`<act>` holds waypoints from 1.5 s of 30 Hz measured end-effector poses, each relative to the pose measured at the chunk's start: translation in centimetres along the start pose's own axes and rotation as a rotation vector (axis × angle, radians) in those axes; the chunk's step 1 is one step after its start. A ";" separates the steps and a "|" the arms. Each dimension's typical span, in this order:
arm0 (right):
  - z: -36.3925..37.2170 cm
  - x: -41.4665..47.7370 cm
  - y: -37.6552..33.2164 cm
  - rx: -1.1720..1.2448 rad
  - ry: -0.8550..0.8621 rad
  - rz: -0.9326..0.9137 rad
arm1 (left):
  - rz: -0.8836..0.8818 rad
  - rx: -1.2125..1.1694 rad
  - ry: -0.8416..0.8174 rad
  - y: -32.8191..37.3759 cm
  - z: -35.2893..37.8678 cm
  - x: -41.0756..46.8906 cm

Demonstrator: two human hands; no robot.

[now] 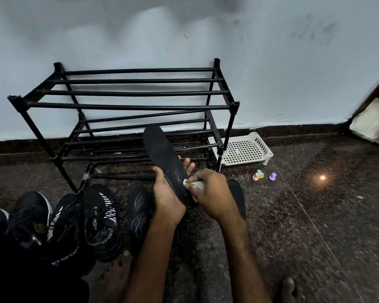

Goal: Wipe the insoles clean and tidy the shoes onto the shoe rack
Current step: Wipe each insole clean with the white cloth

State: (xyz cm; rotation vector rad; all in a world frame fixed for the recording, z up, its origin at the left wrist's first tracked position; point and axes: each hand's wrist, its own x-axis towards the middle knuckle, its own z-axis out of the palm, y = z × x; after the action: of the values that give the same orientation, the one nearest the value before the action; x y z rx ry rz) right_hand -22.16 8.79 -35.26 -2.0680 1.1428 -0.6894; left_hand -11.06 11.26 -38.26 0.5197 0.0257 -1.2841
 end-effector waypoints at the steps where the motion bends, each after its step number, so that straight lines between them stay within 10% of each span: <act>1: 0.1 0.0 0.2 -0.063 0.038 0.020 | 0.002 -0.006 0.000 0.1 -0.1 0.0; 6: -0.8 -0.3 -0.2 0.029 -0.276 0.034 | 0.027 0.025 0.036 0.2 -0.4 0.1; 13: 0.6 0.1 0.4 -0.138 0.124 0.071 | -0.039 0.046 0.044 -0.1 0.7 -0.8; 18: 0.2 -0.1 0.0 0.152 -0.055 -0.040 | -0.117 0.161 0.041 -0.5 0.9 -1.0; 23: 0.9 0.3 0.5 -0.094 0.186 0.062 | -0.117 0.149 -0.016 -0.7 1.1 -1.5; 28: -0.1 -0.1 -0.1 0.119 -0.077 0.011 | -0.130 0.181 0.035 -0.7 1.0 -1.1; 33: 0.4 0.6 0.4 -0.085 0.191 0.069 | -0.111 0.178 -0.002 -1.1 1.0 -1.2; 39: -0.3 0.1 0.3 0.127 -0.036 -0.004 | -0.148 0.231 -0.004 -1.2 1.0 -1.1; 45: 0.0 0.1 1.1 -0.035 0.212 0.140 | -0.116 0.276 -0.039 -1.8 0.9 -1.1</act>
State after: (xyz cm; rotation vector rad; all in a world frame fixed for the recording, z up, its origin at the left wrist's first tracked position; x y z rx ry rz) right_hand -22.69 8.25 -36.08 -1.9558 1.4122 -0.8394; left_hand -13.27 11.62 -37.73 0.7386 -0.1578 -1.4203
